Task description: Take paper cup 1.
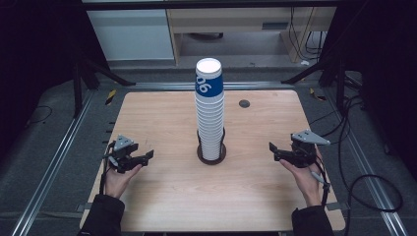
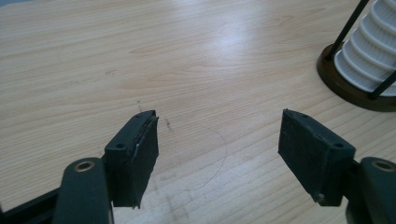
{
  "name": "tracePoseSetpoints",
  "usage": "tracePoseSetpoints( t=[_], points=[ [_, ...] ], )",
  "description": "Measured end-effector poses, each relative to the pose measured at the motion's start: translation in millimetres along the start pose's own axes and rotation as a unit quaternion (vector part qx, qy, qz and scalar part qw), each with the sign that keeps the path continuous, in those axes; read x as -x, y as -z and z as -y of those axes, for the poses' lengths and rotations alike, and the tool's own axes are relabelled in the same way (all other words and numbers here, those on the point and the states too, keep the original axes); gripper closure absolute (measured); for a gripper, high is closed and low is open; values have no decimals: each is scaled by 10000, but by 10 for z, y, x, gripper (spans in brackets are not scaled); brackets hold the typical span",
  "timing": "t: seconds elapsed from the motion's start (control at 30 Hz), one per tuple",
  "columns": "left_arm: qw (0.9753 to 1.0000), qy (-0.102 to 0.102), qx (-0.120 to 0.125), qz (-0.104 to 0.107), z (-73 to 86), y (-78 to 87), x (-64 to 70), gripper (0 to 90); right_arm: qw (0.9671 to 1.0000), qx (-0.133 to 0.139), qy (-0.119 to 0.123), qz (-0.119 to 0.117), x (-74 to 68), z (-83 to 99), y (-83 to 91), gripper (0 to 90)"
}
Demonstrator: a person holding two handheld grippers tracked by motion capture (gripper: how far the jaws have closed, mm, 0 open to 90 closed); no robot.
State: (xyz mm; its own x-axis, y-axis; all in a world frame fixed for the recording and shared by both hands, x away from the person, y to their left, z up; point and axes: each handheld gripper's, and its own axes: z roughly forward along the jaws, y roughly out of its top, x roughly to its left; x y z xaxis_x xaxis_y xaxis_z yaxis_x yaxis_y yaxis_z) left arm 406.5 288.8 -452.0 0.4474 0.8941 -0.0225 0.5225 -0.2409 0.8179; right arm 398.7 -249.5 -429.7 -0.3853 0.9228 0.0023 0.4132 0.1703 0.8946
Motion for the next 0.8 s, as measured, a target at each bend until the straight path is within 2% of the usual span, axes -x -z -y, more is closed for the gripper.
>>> tracePoseSetpoints(
  t=[0.1,0.17,0.2,0.33,0.43,0.47,0.5,0.53,0.63,0.67,0.7,0.73,0.8],
  points=[
    [10000,1,35,3,9,7,1,232,10000,7,95,5,-18,-13,16,117],
    [10000,21,52,24,11,7,-1,229,10000,0,62,-45,-23,-20,19,117],
    [10000,28,75,20,13,10,-3,228,9999,84,-7,-148,-31,-37,19,115],
    [10000,20,23,54,15,-2,-8,215,9996,153,15,-233,-64,-88,22,113],
    [10000,28,28,54,16,-12,-4,206,9990,277,8,-359,-108,-169,39,114],
    [10000,-47,4,63,23,-19,1,201,9984,330,14,-449,-132,-229,42,114],
    [10000,-47,4,63,23,-19,1,199,9984,330,14,-449,-132,-229,42,114],
    [10000,-74,-8,29,25,-34,11,197,9976,446,72,-516,-171,-320,49,114],
    [10000,-86,-34,36,27,-38,7,193,9969,543,134,-559,-209,-411,66,114],
    [10000,-83,-36,38,27,-38,6,193,9958,630,139,-648,-243,-492,90,112],
    [10000,-63,-26,38,27,-36,4,193,9958,630,139,-648,-243,-492,90,112],
    [10000,-42,-21,61,27,-34,-1,193,9942,780,155,-728,-286,-584,128,109],
    [10000,-47,-31,73,27,-29,-4,193,9933,841,161,-778,-306,-631,149,109]
  ],
)
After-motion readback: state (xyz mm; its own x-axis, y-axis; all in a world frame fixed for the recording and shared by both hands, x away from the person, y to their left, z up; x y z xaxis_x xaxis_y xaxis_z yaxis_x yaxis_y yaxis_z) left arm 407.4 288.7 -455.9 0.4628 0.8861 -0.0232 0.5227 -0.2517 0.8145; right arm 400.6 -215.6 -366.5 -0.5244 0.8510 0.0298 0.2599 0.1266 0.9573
